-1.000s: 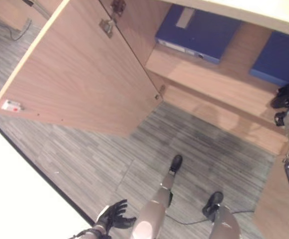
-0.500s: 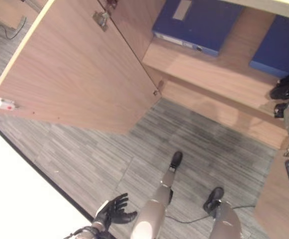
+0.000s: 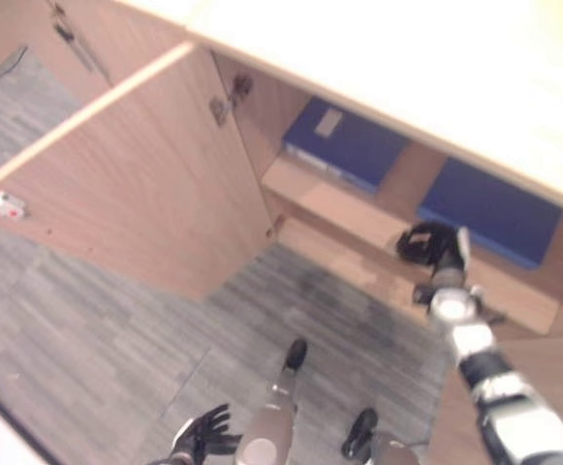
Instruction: Put the empty folder in the office cabinet
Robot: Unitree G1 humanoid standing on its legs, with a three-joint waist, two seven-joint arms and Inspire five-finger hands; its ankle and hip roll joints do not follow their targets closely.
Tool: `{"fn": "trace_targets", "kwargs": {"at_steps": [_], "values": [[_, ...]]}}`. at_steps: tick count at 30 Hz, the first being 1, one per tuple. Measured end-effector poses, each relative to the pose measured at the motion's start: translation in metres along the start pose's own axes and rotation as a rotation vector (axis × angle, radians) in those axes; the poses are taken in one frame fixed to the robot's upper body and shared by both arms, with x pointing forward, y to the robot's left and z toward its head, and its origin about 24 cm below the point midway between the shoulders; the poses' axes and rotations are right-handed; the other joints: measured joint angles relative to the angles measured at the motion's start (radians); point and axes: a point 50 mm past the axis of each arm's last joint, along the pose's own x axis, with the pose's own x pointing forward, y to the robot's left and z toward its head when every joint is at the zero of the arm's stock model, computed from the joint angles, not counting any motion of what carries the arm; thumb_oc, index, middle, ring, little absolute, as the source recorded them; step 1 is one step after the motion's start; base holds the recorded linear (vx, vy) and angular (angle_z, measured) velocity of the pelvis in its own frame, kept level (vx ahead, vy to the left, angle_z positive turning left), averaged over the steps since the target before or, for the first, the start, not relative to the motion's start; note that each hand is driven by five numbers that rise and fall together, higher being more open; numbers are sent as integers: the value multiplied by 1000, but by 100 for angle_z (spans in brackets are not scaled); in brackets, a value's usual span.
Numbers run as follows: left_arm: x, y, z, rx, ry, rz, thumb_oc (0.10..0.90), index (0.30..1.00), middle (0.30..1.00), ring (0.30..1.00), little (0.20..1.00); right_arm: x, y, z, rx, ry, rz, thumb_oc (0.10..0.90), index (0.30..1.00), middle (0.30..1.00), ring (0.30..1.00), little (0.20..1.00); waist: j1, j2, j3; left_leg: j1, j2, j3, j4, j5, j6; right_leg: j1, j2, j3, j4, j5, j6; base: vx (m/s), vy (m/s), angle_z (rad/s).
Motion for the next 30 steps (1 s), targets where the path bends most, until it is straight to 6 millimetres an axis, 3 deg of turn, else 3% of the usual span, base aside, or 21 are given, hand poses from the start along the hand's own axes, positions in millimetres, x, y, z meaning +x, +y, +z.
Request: {"fn": "trace_targets", "kwargs": {"at_steps": [1, 3, 4, 5, 6, 8, 9, 10, 12, 13, 15, 17, 18, 20, 21, 22, 23, 25, 27, 29, 30], "values": [[0, 2, 0, -15, 4, 12, 800, 900, 900, 900, 900, -7, 0, -8, -6, 15, 15, 800, 900, 900, 900, 900, 7, -9, -7, 8, -2, 12, 2, -4, 6, 12, 3, 3, -16, 9, 4, 33, 46, -22], [2, 3, 5, -22, -15, 20, 800, 900, 900, 900, 900, -17, 0, -23, -11, 59, 38, 800, 900, 900, 900, 900, -21, -30, -17, 33, -29, 48, 30, -31, 25, 26, -25, 31, -3, 28, 16, 28, 203, -25], [3, -2, 4, -33, 2, 17, 800, 900, 900, 900, 900, -23, -3, -23, -1, 44, 44, 800, 900, 900, 900, 900, -37, -25, -17, -6, -36, 86, 158, -97, 52, 5, -44, 45, 85, 25, 19, 14, 188, -32], [0, -6, -10, -66, 36, 20, 800, 900, 900, 900, 900, -29, -9, -24, -9, 33, 49, 800, 900, 900, 900, 900, -38, 0, -17, 18, -11, 102, 179, -128, 51, -5, -49, 60, 184, 33, 42, -15, 20, -28], [-1, -8, -14, -69, 49, 21, 800, 900, 900, 900, 900, -36, -11, -34, -34, 58, 68, 800, 900, 900, 900, 900, -49, 4, -27, 61, -6, 93, 167, -136, 53, -4, -52, 85, 238, 51, 47, -11, -3, -24], [-3, -2, -11, -63, 22, 38, 800, 900, 900, 900, 900, -48, -15, -48, -42, 95, 74, 800, 900, 900, 900, 900, -71, -3, -68, 88, 8, 57, 137, -124, 60, -26, 9, 196, 240, 20, 62, 14, 1, 46], [0, 2, 0, -55, -12, 50, 800, 900, 900, 900, 900, -53, -17, -54, -37, 106, 78, 800, 900, 900, 900, 900, -101, -18, -75, 77, 3, 3, 114, -101, 56, -16, 88, 334, 162, -16, 39, 30, -16, 108], [2, 3, 6, -52, -27, 52, 800, 900, 900, 900, 900, -56, -18, -57, -40, 118, 84, 800, 900, 900, 900, 900, -115, -26, -79, 69, -4, -24, 103, -95, 63, -12, 125, 398, 105, -22, 36, 21, -20, 101], [3, 1, 13, -55, -58, 54, 800, 900, 900, 900, 900, -57, -19, -61, -43, 133, 90, 800, 900, 900, 900, 900, -110, -29, -81, 70, -14, -66, 50, -39, 43, -3, 177, 458, -40, -12, -6, 57, -101, 83], [4, -3, 13, -66, -59, 57, 800, 900, 900, 900, 900, -61, -24, -72, -63, 182, 81, 800, 900, 900, 900, 900, -128, -15, -86, 86, -26, -104, 2, -39, 40, 58, 177, 417, -136, 81, -68, 47, -133, 110], [2, -3, 13, -74, -80, 71, 800, 900, 900, 900, 900, -69, -30, -85, -79, 236, 81, 800, 900, 900, 900, 900, -113, -6, -92, 91, -26, -90, -21, -97, 25, 107, 162, 357, -213, 129, -92, -12, -134, 98], [-4, -2, 12, -112, -115, 88, 800, 900, 900, 900, 900, -79, -37, -94, -98, 268, 86, 800, 900, 900, 900, 900, -81, 14, -94, 83, -21, -87, -24, -104, 18, 141, 174, 324, -258, 154, -95, -15, -103, 74], [-7, -1, 22, -136, -175, 89, 800, 900, 900, 900, 900, -87, -42, -103, -110, 301, 86, 800, 900, 900, 900, 900, -72, -8, -86, 77, -38, -106, -14, -106, -5, 155, 152, 272, -298, 159, -105, -53, -84, 85], [-7, 2, 23, -141, -177, 96, 800, 900, 900, 900, 900, -90, -41, -105, -106, 312, 89, 800, 900, 900, 900, 900, -56, -28, -87, 64, -68, -97, 60, -99, -11, 165, 119, 235, -289, 165, -100, -68, -52, 73], [-9, -1, 25, -138, -197, 88, 800, 900, 900, 900, 900, -90, -45, -105, -119, 307, 87, 800, 900, 900, 900, 900, -58, -7, -90, 68, -46, -103, 105, -111, -9, 173, 139, 211, -289, 157, -85, -89, 34, 80], [-10, -4, 28, -137, -218, 75, 800, 900, 900, 900, 900, -90, -51, -106, -132, 312, 77, 800, 900, 900, 900, 900, -65, 19, -92, 68, -29, -111, 80, -61, -10, 179, 155, 190, -287, 154, -82, -78, 40, 95], [-8, -7, 38, -137, -249, 63, 800, 900, 900, 900, 900, -90, -52, -107, -135, 324, 70, 800, 900, 900, 900, 900, -62, 11, -92, 76, -29, -115, 51, -67, -4, 171, 139, 176, -282, 151, -76, -184, 134, 96], [-6, -11, 54, -136, -298, 49, 800, 900, 900, 900, 900, -83, -50, -101, -133, 299, 81, 800, 900, 900, 900, 900, -49, 17, -80, 57, -1, 28, 11, -59, 2, 169, 129, 152, -264, 144, -65, -147, 127, 65], [-8, -9, 73, -137, -363, 54, 800, 900, 900, 900, 900, -77, -40, -94, -131, 268, 106, 800, 900, 900, 900, 900, -62, -32, -61, 50, 54, 365, 11, -128, -31, 182, 66, 99, -289, 156, -63, 3, 78, 59], [-9, -10, 86, -137, -421, 50, 800, 900, 900, 900, 900, -69, -34, -85, -116, 235, 115, 800, 900, 900, 900, 900, -50, -64, -43, 40, 61, 337, 114, -120, -13, 184, 12, 91, -289, 165, -48, 30, 126, 31], [-7, -14, 88, -136, -423, 37, 800, 900, 900, 900, 900, -67, -34, -80, -106, 214, 115, 800, 900, 900, 900, 900, -64, -75, -40, 44, 87, 306, 246, -150, -32, 211, -29, 64, -288, 167, -38, 17, 105, 46]]}}
